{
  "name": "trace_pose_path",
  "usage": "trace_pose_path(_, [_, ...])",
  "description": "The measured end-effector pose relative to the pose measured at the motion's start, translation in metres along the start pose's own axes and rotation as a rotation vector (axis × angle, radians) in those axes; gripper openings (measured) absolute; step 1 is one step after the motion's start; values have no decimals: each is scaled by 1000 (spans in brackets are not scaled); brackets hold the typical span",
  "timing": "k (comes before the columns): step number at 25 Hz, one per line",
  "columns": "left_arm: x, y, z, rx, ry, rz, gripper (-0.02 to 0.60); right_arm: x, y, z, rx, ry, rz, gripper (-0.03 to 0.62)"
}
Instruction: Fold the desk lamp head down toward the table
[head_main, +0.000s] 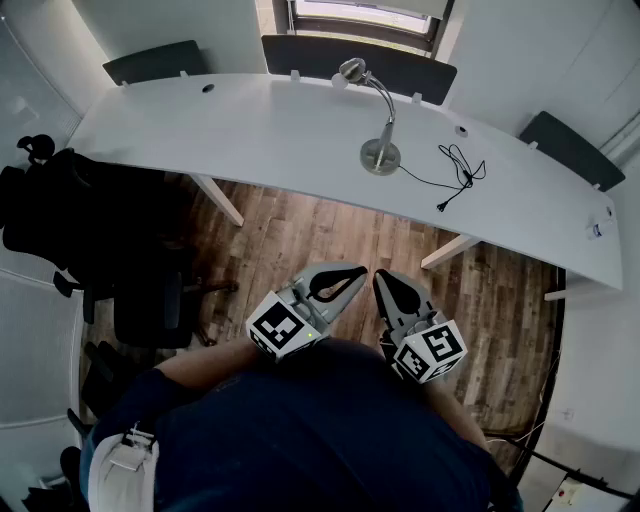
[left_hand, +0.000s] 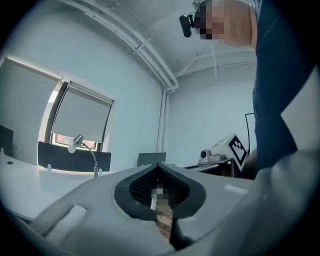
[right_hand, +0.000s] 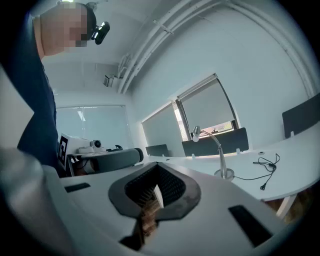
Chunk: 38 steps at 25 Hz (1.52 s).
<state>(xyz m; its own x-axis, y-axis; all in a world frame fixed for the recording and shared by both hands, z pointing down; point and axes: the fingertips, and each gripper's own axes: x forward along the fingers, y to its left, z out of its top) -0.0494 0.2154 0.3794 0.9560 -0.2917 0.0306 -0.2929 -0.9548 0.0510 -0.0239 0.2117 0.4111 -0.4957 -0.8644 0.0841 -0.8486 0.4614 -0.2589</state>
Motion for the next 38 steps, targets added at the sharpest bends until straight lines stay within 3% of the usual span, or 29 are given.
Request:
trace_pose_path(17, [4,-1,2,12,6,28,6,0,-2,1,-16,5,32,9])
trace_pose_path(20, [9,-1,2,11,9,49,6,-5,-8,4,-12,-6,26,9])
trace_pose_path(25, [25,-9,1,24,9,99,6,-19,-23,13,-92,-32,51,11])
trace_pose_path(31, [44,-15,-7,15,3,175,6,-31,-49,4,-92,-23,63,11])
trace_pose_path(38, [60,19,-6,38,-24,181,6,-4,-72,4,-105,7,50,9])
